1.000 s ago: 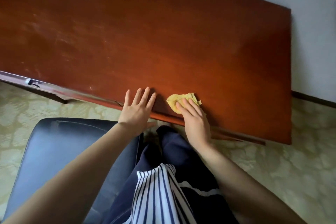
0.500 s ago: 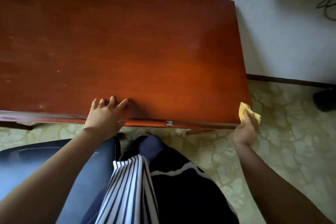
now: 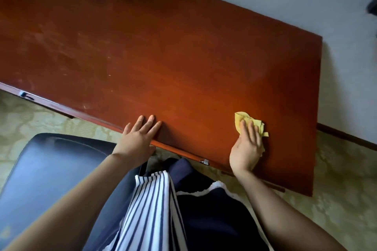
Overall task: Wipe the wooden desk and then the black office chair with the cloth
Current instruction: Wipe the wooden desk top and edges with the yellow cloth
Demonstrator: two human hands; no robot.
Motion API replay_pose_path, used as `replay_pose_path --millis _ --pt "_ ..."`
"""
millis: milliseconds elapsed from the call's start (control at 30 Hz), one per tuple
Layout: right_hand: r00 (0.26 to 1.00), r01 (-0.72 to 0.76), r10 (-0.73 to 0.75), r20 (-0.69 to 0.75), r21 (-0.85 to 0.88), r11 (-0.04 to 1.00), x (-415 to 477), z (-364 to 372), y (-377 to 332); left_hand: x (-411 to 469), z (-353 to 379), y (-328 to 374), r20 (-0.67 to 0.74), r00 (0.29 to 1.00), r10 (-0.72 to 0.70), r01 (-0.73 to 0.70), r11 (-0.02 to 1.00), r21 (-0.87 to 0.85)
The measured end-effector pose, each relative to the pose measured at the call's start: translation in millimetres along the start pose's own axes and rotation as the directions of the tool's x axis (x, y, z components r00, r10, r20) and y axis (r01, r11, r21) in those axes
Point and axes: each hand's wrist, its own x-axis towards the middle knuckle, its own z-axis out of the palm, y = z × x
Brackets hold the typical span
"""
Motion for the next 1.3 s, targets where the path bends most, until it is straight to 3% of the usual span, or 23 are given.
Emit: replay_pose_path --millis 167,400,633,767,867,1067,1200,1300 --pt "0.96 0.247 -0.245 0.137 0.001 0.969 52 16 -45 -3 5 4 -0.022 0.999 -0.04 0.039 0.998 -0.038" --pt "0.836 0.499 -0.469 0.285 -0.04 0.866 68 43 -119 -22 12 -2 -0.05 0.98 -0.193 0.187 0.977 -0.103" --pt "0.615 0.738 -0.743 0.262 0.141 0.66 9 40 -119 -25 7 -16 0.001 0.972 -0.237 0.236 0.968 -0.088" --pt "0.562 0.77 -0.793 0.235 0.201 0.605 -19 28 -89 -25 -2 -26 0.053 0.987 -0.153 0.154 0.988 -0.021" --pt "0.597 0.756 -0.765 0.24 0.151 0.637 -29 15 -58 -20 -9 -35 0.072 0.993 -0.094 0.091 0.995 0.038" --pt "0.804 0.572 -0.56 0.201 -0.002 0.82 -53 -25 32 -10 -12 -34 0.096 0.995 -0.02 0.009 0.993 0.114" --pt "0.962 0.264 -0.262 0.08 -0.018 0.964 -56 -34 46 -13 -6 -35 0.076 0.997 0.013 -0.021 0.993 0.116" --pt "0.997 -0.067 0.068 0.029 -0.029 0.997 -40 -27 28 -17 -4 -42 0.048 0.996 0.073 -0.076 0.995 0.063"
